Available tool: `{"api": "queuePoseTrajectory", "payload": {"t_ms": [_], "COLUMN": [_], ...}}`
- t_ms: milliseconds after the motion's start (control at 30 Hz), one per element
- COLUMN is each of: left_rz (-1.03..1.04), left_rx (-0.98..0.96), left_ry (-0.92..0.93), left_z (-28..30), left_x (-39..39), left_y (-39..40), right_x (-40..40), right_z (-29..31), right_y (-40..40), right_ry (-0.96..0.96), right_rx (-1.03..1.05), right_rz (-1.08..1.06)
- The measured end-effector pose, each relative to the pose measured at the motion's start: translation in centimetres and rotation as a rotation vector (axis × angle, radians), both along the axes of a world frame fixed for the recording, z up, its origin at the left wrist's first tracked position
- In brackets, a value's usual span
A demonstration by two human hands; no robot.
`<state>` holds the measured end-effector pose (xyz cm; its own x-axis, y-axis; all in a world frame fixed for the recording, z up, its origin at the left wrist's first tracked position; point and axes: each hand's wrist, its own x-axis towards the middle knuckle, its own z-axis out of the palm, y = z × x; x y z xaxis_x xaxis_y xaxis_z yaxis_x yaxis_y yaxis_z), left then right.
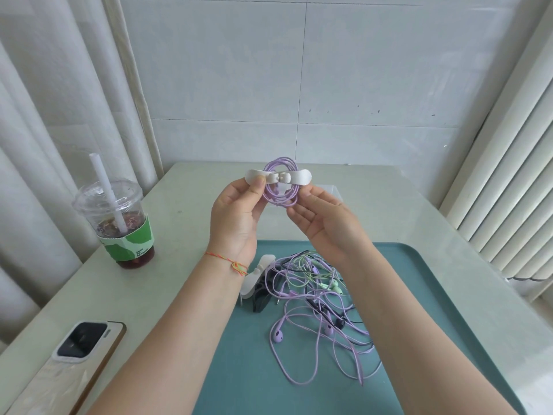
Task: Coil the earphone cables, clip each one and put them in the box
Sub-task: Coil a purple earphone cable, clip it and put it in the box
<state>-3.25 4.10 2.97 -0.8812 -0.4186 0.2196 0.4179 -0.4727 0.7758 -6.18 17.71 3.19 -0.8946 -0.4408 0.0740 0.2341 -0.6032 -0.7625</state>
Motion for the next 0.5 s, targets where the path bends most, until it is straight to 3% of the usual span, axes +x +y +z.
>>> {"api": "queuePoseTrajectory", "payload": {"t_ms": [233, 400, 500], "left_rz": [-0.001, -0.016, -0.030], "left_rx": [0.006, 0.044, 0.031], "left_ry": [-0.030, -0.084, -0.126], "left_z": [-0.18, -0.22, -0.24], "left_x": [0.14, 0.33, 0.22], "left_y": [0.54, 0.91, 0.44], "right_x": [0.24, 0.78, 0.54], "right_z": [0.15, -0.39, -0.31], "right_y": [-0.12, -0.78, -0.35], "right_ry": [0.035, 0.115, 0.173], "right_rx": [0.037, 0.229, 0.423], "right_rz": [-0.013, -0.122, -0.048]}}
